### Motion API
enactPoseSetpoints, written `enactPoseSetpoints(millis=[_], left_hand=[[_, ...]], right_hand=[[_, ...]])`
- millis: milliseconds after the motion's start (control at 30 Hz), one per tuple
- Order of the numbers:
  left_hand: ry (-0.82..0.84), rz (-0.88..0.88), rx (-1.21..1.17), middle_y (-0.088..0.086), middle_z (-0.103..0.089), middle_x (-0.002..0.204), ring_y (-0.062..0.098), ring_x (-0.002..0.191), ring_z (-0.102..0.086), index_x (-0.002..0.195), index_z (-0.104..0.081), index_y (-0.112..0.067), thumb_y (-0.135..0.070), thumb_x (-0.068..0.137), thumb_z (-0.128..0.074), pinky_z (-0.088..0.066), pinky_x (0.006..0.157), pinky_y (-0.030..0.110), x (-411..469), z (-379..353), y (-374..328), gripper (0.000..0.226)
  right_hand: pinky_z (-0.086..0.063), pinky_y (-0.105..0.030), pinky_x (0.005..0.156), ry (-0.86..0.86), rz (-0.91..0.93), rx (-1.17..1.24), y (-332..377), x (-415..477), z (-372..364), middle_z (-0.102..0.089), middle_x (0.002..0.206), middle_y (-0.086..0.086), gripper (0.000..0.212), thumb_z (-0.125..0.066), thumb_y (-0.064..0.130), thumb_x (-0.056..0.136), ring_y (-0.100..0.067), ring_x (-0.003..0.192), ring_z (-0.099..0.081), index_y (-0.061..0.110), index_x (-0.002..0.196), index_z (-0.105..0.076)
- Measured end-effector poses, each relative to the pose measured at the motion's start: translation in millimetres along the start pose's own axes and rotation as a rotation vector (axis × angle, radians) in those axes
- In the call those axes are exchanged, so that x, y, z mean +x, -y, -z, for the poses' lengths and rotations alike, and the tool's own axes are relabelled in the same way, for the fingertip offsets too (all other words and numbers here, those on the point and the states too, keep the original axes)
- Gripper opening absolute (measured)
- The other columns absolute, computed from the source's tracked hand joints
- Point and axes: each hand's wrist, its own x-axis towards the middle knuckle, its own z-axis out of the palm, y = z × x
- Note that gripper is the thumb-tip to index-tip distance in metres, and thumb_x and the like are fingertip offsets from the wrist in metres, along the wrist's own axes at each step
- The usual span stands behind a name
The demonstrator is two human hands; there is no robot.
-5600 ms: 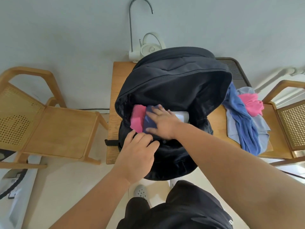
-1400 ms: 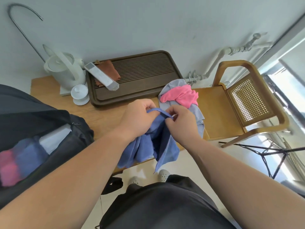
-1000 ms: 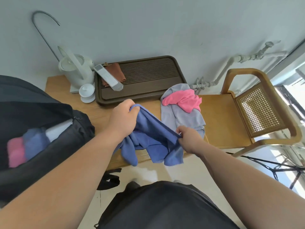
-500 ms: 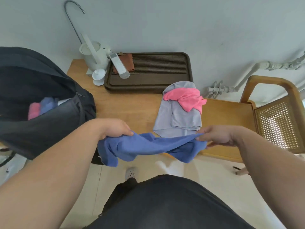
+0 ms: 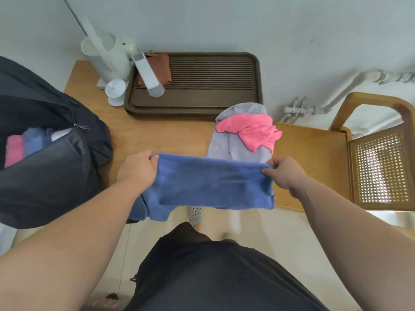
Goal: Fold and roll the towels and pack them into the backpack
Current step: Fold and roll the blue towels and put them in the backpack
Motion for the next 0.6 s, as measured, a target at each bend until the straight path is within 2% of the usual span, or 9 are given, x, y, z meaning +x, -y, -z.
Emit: enactPoseSetpoints(millis=[233, 367, 500, 600], left_hand=[[-0.019, -0.06, -0.099, 0.008, -0.052, 0.069, 0.032, 0.068, -0.048, 0.071, -0.04, -0.015, -0.035, 0.104, -0.04, -0.032, 0.059, 0.038, 69.5, -8.5, -26.9, 0.038], [-0.024, -0.132, -0.062, 0.006, -0.049, 0.072, 0.034, 0.071, -0.047, 0.075, -0.042, -0.014, -0.036, 0.104, -0.039, -0.035, 0.062, 0.039, 113.5, -3.6, -44.4, 0.037], [-0.014, -0.23, -0.003, 0.007, -0.051, 0.073, 0.035, 0.07, -0.046, 0.072, -0.039, -0.016, -0.036, 0.103, -0.041, -0.034, 0.06, 0.038, 153.4, 0.3, -49.6, 0.037], [0.03, -0.276, 0.065, 0.009, -0.055, 0.074, 0.035, 0.07, -0.049, 0.074, -0.043, -0.014, -0.036, 0.103, -0.043, -0.035, 0.058, 0.037, 173.1, 2.0, -54.2, 0.036]], right_hand=[[-0.036, -0.029, 0.059, -0.148, -0.081, 0.165, 22.6, 40.3, 8.7, -0.059, 0.075, -0.004, 0.018, -0.057, 0.007, 0.093, -0.018, 0.067, -0.048, 0.014, 0.08, -0.067], [-0.04, -0.028, 0.059, -0.219, -0.134, 0.207, 44.9, 71.0, 16.4, -0.062, 0.075, -0.002, 0.019, -0.054, 0.007, 0.094, -0.018, 0.067, -0.052, 0.013, 0.087, -0.071], [-0.037, -0.024, 0.052, -0.215, -0.17, 0.208, 65.7, 94.3, 19.7, -0.059, 0.068, 0.003, 0.027, -0.05, 0.005, 0.094, -0.013, 0.06, -0.048, 0.018, 0.08, -0.069], [-0.041, -0.027, 0.057, -0.233, -0.168, 0.186, 76.0, 111.2, 22.2, -0.061, 0.071, 0.003, 0.027, -0.05, 0.007, 0.093, -0.015, 0.065, -0.051, 0.021, 0.078, -0.067]])
